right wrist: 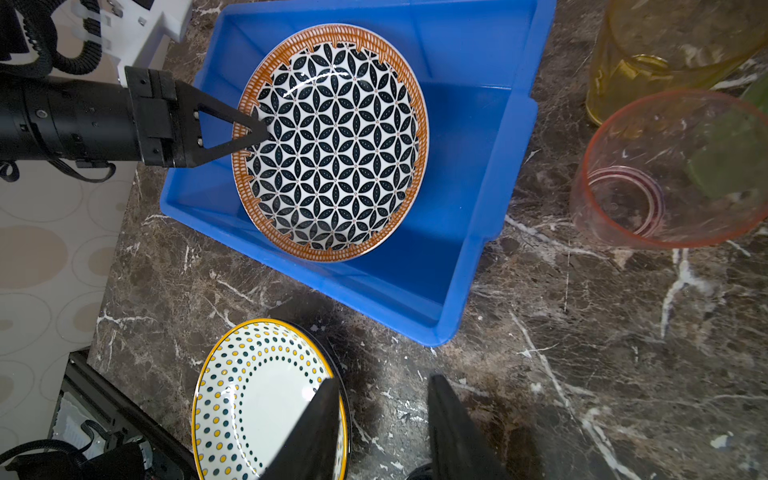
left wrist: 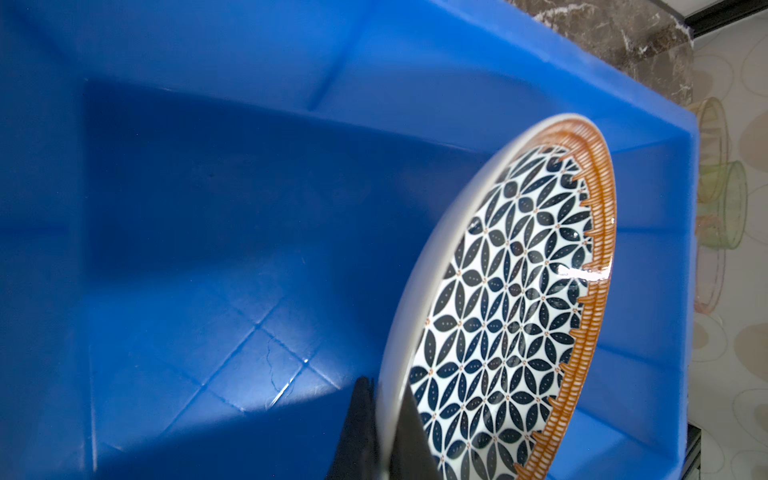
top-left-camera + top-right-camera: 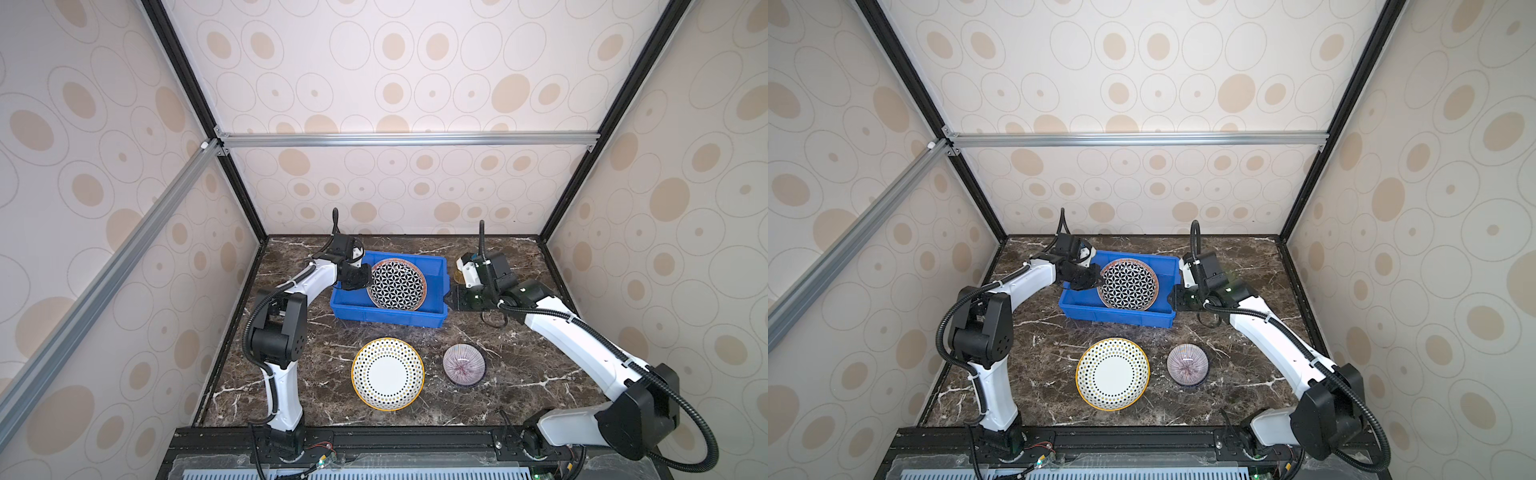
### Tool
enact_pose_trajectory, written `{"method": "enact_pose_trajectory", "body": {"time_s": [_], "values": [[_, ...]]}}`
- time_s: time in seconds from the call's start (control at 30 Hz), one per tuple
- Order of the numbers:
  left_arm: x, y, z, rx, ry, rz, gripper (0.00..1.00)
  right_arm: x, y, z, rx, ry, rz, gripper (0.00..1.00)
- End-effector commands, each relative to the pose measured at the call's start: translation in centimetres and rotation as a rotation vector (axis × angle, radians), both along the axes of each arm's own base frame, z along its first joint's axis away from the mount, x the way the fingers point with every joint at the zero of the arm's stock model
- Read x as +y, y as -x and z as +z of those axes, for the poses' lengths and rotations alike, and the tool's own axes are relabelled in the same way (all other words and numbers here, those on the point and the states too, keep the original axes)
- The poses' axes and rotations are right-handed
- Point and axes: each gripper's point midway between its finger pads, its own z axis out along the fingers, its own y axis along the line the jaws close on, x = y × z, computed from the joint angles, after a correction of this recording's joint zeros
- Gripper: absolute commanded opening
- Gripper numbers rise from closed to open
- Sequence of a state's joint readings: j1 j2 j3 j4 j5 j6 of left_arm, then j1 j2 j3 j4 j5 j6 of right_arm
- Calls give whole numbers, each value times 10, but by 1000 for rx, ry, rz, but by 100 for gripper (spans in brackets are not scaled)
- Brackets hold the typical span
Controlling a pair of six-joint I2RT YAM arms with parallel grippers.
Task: Place the mixed dishes into the plastic bin
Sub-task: 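Lower the flower-pattern plate into the blue bin with the left gripper, then set the plate flat in the bin and open the left gripper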
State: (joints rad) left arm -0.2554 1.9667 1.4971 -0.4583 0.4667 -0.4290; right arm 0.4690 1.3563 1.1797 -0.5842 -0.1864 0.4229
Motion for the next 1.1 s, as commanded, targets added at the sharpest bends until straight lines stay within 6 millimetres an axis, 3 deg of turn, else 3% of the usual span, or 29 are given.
{"method": "enact_pose_trajectory", "body": {"time_s": [0.0,0.43,1.07], "values": [[-18,-17,32,-105,79,-48,0,-2,0,-3,24,-1,-8,38],[7,-21,24,-83,-1,51,0,-1,3,-8,39,-1,3,39],[55,-14,-22,33,-245,158,0,6,2,-13,64,-26,16,39]]}}
